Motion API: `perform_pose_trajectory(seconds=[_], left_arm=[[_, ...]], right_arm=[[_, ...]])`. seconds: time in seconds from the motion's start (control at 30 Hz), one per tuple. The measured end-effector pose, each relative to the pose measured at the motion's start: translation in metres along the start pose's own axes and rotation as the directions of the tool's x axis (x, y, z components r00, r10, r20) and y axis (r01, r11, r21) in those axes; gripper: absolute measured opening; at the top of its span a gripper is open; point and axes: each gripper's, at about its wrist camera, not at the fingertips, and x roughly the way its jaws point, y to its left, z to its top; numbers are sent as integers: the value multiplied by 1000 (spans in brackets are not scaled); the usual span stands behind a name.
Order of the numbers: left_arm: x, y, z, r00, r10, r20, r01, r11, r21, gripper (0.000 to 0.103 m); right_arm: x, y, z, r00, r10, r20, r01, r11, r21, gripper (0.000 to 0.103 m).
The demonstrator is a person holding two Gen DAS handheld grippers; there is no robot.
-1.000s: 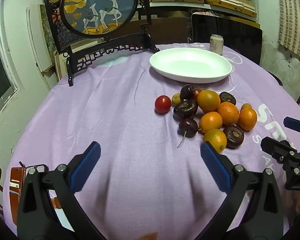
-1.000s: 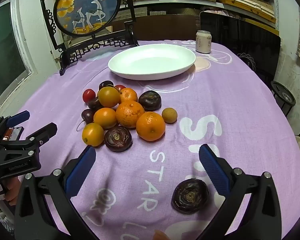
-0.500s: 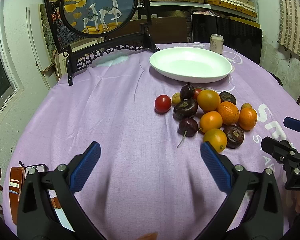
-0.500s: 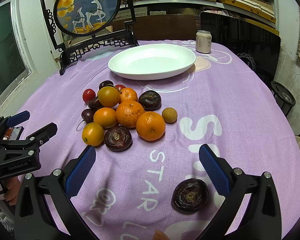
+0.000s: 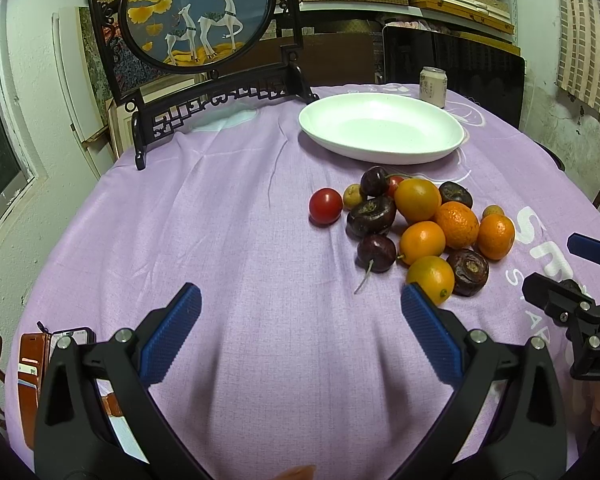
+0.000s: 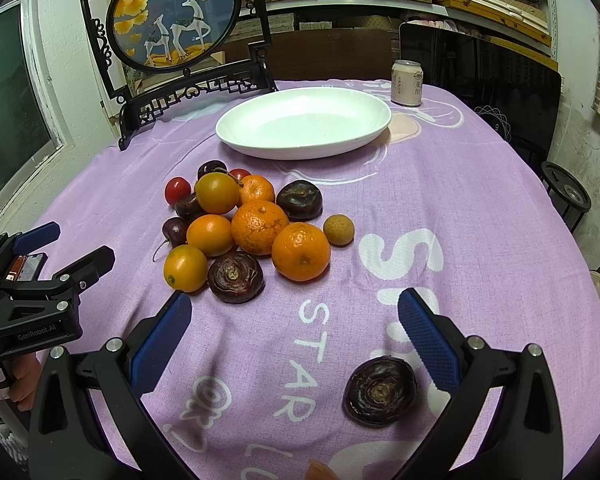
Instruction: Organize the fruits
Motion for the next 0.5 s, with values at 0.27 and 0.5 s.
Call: perform_pose_trajectory(seconds=[0.27, 0.5], left_arm=[[1, 0, -2, 1000, -1, -1, 1, 1000, -1, 101], [2, 0, -3, 1000, -1, -3, 1, 1000, 0, 101]], right_arm=[[1, 0, 0, 1000, 0, 0, 0, 1000, 0, 102], [1, 0, 0, 1000, 0, -1, 0, 1000, 0, 102]])
